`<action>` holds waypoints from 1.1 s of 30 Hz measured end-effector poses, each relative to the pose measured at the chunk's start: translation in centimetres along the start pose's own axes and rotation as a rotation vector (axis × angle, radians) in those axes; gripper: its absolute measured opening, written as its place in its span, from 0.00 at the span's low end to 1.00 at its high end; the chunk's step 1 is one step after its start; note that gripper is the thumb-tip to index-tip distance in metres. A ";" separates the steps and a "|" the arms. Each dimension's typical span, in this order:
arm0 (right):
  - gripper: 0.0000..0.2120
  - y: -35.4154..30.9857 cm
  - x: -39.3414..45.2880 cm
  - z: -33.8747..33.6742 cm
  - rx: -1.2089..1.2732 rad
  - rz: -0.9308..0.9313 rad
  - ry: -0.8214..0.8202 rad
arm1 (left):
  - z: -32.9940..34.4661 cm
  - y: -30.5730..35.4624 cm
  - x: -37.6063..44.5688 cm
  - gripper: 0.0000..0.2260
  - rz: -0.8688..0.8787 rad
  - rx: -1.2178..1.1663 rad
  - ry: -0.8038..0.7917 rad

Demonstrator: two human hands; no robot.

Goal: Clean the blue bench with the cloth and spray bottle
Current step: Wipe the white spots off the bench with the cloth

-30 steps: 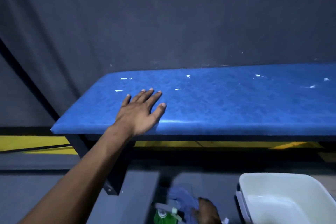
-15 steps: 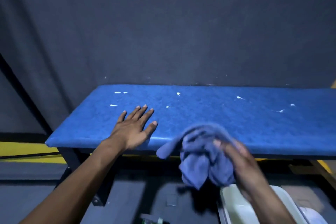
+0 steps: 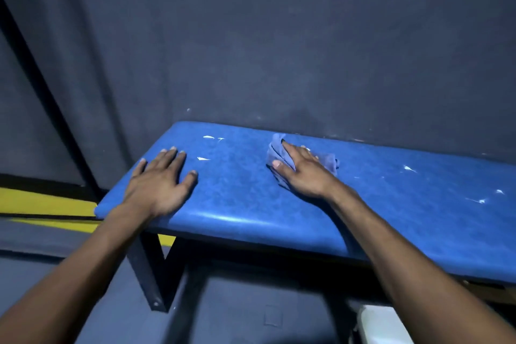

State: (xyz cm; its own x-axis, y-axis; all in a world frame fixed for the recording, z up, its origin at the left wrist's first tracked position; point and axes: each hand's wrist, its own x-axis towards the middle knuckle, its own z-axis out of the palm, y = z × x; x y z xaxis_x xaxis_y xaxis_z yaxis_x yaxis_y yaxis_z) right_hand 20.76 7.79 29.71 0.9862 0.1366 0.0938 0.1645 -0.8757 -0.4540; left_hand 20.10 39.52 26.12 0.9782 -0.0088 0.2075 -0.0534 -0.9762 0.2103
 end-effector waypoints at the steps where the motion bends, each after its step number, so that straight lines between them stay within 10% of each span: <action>1: 0.26 -0.3 1.2 0.2 0.000 -0.015 -0.007 | 0.2 -0.1 0.1 0.37 -0.001 0.005 0.016; 10: 0.32 -9.6 15.6 6.6 0.000 -0.182 -0.137 | 0.8 0.3 -0.4 0.35 -0.005 -0.054 0.098; 18: 0.19 -7.7 3.6 4.6 0.074 -0.571 -0.142 | 1.0 -0.2 -0.4 0.35 -0.019 -0.077 0.132; 25: 0.20 -0.2 4.5 1.2 -0.006 -0.267 0.014 | 0.7 0.2 -0.5 0.33 -0.030 -0.087 0.146; 33: 0.20 -12.4 15.5 8.6 0.050 -0.330 -0.072 | 0.5 0.3 -0.6 0.32 -0.029 -0.126 0.172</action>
State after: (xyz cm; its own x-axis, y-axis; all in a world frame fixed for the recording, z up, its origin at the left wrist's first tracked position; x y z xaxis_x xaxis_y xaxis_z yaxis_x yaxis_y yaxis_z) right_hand 34.19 24.69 29.18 0.8780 0.4433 0.1807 0.4744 -0.7551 -0.4526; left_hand 19.55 39.18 25.58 0.9317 0.0664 0.3572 -0.0611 -0.9405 0.3343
